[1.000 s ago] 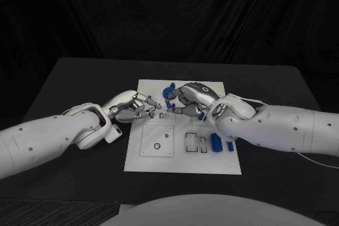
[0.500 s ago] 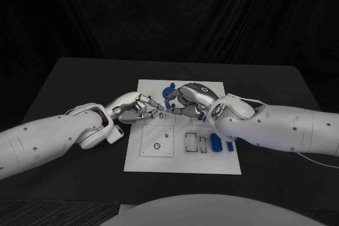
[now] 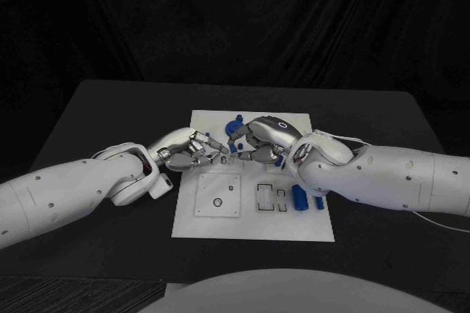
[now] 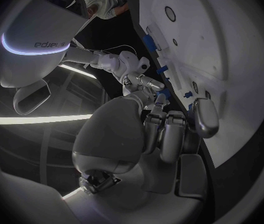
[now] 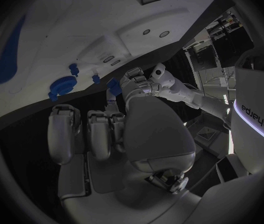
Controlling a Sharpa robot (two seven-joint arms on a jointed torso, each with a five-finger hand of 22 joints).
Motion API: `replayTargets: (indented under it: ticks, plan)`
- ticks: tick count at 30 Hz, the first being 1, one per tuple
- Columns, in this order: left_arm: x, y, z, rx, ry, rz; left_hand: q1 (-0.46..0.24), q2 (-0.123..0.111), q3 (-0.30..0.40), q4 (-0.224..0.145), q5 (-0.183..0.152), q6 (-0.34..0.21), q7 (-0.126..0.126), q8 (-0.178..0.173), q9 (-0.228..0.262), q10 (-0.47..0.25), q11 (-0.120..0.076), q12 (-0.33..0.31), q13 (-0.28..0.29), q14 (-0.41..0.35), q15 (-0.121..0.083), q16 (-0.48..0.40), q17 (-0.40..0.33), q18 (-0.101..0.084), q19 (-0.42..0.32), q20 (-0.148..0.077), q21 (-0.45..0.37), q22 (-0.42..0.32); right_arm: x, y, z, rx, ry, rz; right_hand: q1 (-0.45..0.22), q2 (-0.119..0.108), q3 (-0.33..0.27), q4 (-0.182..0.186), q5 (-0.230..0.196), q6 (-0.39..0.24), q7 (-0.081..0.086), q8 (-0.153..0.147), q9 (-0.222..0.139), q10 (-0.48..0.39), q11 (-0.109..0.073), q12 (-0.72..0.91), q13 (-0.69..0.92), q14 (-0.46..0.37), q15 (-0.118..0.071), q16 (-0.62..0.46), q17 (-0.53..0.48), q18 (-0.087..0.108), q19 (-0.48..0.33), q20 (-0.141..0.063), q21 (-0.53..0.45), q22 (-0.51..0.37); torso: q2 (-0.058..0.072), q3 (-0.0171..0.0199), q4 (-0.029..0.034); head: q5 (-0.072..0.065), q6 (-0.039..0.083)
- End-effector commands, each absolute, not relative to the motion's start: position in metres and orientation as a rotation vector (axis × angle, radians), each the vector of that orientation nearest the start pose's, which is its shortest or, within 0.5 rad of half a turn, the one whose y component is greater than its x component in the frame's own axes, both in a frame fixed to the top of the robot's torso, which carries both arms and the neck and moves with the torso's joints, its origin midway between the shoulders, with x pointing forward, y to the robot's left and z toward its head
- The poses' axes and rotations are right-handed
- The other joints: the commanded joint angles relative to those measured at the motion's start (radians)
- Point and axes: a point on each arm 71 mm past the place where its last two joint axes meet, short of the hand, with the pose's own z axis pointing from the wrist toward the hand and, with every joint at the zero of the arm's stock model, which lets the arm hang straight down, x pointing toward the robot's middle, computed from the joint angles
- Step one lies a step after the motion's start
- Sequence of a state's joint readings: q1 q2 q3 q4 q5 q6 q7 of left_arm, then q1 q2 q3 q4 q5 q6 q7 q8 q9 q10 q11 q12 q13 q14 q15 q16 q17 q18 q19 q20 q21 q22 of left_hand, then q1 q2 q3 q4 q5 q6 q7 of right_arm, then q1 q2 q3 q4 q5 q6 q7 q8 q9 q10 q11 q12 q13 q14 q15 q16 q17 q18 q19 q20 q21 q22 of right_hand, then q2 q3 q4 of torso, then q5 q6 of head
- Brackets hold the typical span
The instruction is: Assemble the parts on the task board
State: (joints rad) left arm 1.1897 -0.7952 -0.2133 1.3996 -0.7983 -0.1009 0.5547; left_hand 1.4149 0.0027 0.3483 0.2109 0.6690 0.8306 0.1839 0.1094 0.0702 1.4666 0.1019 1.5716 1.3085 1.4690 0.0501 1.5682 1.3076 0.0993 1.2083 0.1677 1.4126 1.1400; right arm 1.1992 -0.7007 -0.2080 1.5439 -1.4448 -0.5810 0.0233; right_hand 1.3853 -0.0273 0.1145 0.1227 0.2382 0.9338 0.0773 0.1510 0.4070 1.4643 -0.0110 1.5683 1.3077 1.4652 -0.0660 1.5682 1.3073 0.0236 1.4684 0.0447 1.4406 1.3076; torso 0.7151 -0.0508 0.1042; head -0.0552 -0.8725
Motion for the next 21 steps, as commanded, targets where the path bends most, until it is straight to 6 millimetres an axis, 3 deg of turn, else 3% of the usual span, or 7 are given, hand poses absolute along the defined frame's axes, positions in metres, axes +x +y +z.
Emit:
replayTargets:
  ticks: [1, 21]
  plan:
    - [0.4595, 0.1901, -0.2408, -0.077, 1.774, -1.491, -0.009, 0.001, 0.009, -0.001, -0.006, -0.011, 0.000, -0.009, -0.002, 0.104, 0.002, -0.001, 0.262, 0.102, 0.006, 0.003, 0.263, 0.000, -0.008, -0.001, -0.005, -0.001, 0.4451, -0.1212, -0.2224, -0.269, 1.541, 0.890, -0.008, 0.000, -0.002, 0.004, -0.004, 0.001, 0.007, 0.003, 0.002, 0.106, 0.008, 0.002, 0.263, 0.106, 0.007, 0.003, 0.263, 0.009, 0.028, 0.007, 0.003, 0.220, 0.000, 0.0000, 0.0001, 0.000, 0.000]
    - [0.4591, 0.1851, -0.2428, -0.073, 1.788, -1.504, -0.008, 0.002, 0.013, -0.003, -0.006, -0.014, -0.001, -0.014, -0.002, 0.104, 0.001, -0.001, 0.262, 0.102, 0.004, 0.003, 0.263, 0.001, -0.011, -0.002, -0.006, -0.003, 0.4445, -0.1191, -0.2218, -0.273, 1.529, 0.901, -0.006, 0.001, -0.001, 0.003, -0.005, 0.004, 0.009, 0.004, 0.003, 0.106, 0.010, 0.002, 0.263, 0.106, 0.008, 0.003, 0.263, 0.009, 0.029, 0.008, 0.005, 0.221, 0.000, 0.0001, -0.0004, -0.001, 0.000]
